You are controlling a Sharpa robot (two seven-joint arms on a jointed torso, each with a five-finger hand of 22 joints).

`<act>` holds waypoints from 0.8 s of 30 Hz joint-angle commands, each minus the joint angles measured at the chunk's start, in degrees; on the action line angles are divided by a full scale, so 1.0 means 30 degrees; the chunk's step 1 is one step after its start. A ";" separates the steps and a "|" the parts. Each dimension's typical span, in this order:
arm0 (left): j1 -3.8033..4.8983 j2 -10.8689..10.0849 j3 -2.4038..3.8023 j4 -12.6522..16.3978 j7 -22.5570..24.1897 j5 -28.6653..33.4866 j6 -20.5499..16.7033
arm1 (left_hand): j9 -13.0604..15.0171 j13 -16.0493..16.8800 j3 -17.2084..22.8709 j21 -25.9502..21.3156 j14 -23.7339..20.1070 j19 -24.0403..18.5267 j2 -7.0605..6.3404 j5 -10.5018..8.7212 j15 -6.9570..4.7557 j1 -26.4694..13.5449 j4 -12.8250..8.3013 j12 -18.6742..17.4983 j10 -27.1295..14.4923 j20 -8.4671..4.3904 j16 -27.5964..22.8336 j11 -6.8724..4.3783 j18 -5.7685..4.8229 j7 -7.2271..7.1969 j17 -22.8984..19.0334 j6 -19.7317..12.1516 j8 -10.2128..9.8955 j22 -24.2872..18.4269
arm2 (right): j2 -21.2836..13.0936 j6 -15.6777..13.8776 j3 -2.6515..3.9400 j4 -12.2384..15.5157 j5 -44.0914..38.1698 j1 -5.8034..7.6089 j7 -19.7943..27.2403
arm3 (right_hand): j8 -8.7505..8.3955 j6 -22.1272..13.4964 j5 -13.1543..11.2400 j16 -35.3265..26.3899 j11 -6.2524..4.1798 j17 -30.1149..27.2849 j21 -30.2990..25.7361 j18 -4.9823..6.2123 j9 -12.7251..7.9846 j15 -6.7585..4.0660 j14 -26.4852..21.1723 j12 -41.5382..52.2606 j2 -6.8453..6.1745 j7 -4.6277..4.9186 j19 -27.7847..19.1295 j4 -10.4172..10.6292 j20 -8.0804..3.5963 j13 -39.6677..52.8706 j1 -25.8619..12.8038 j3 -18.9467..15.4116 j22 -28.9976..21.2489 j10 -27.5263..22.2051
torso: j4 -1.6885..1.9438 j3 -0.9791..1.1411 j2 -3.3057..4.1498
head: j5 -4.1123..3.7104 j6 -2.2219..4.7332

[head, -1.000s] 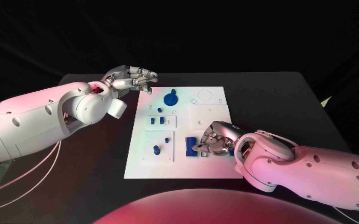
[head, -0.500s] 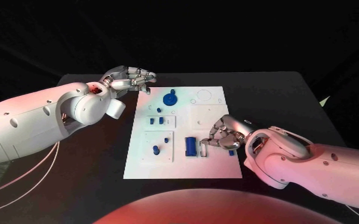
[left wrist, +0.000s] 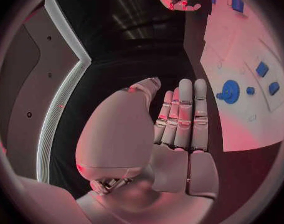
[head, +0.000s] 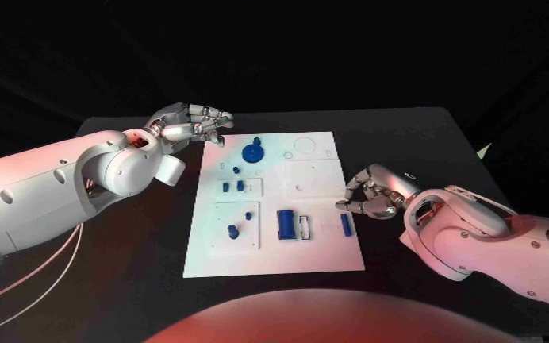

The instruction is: Assemble the parts on the task board

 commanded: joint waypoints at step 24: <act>0.0004 -0.0048 0.0012 0.0237 0.0317 0.0123 0.0140 | -0.0033 -0.0020 0.0147 -0.0120 -0.0044 0.0138 0.0052 0.0011 0.0096 -0.0240 -0.0023 0.0090 -0.0160 0.0049 -0.0095 0.0022 0.0203 -0.0054 -0.0021 -0.0147 0.0112 -0.0035 | 0.0817 0.1192 -0.0081 -0.0901 -0.2072 -0.1797 -0.1403 | 0.0263 0.0860 -0.0279 -0.0012 -0.0053 0.4610 -0.0121 -0.0115 0.0070 -0.0028 0.1893 0.0036 -0.0099 -0.0201 0.1382 0.0084 0.0072 0.2260 0.0084 -0.0312 0.4627 0.0073 | 0.0029 -0.0011 0.0009 | 0.0065 0.0001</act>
